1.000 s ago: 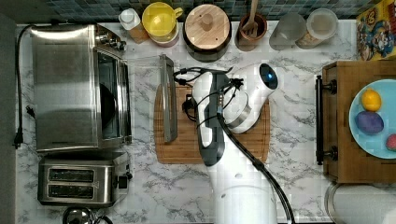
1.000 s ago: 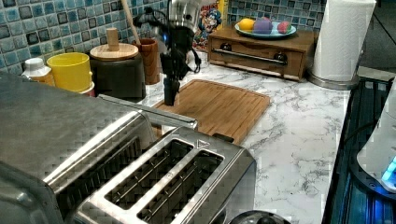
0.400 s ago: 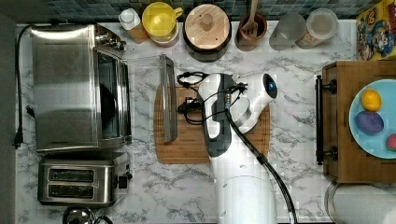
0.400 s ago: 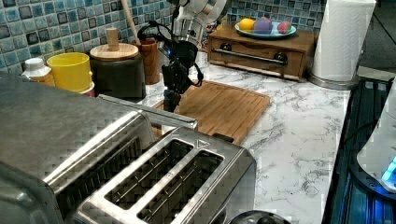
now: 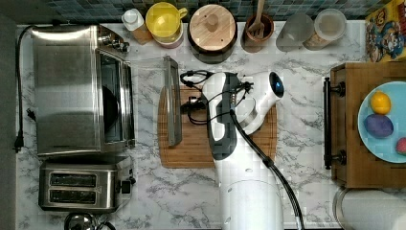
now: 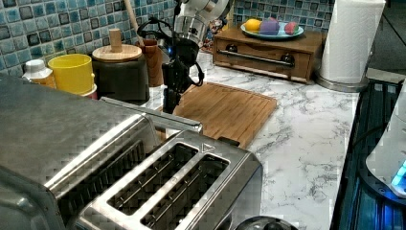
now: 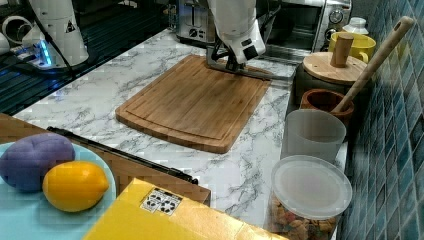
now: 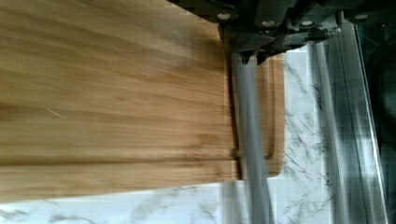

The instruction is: Close the oven.

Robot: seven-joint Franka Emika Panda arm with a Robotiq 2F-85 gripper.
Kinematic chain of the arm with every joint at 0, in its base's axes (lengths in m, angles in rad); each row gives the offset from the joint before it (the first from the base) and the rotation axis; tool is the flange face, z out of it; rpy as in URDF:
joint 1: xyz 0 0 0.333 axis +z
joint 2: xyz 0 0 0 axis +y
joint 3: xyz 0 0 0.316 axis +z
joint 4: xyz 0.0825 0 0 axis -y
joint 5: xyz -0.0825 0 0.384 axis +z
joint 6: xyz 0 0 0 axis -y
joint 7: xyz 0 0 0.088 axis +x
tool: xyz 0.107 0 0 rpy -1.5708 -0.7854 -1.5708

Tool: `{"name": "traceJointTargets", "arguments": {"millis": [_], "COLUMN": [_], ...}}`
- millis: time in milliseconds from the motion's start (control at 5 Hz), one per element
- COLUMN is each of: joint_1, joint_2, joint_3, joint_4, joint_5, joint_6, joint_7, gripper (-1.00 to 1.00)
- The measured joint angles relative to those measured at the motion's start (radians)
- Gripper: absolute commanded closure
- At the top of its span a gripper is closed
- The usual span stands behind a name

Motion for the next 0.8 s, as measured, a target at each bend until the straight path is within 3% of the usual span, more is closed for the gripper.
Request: {"name": "traceJointTargets", "arguments": {"millis": [400,800], "joint_1": [-0.002,-0.006], "joint_2": [0.054,0.065], "joint_3": [0.045,0.049], "joint_4": [0.08,0.091], "joint_5": [-0.031,-0.027], "joint_6": [-0.046,-0.051], "joint_7": [0.0,0.0], "gripper": [1.0,1.0]}}
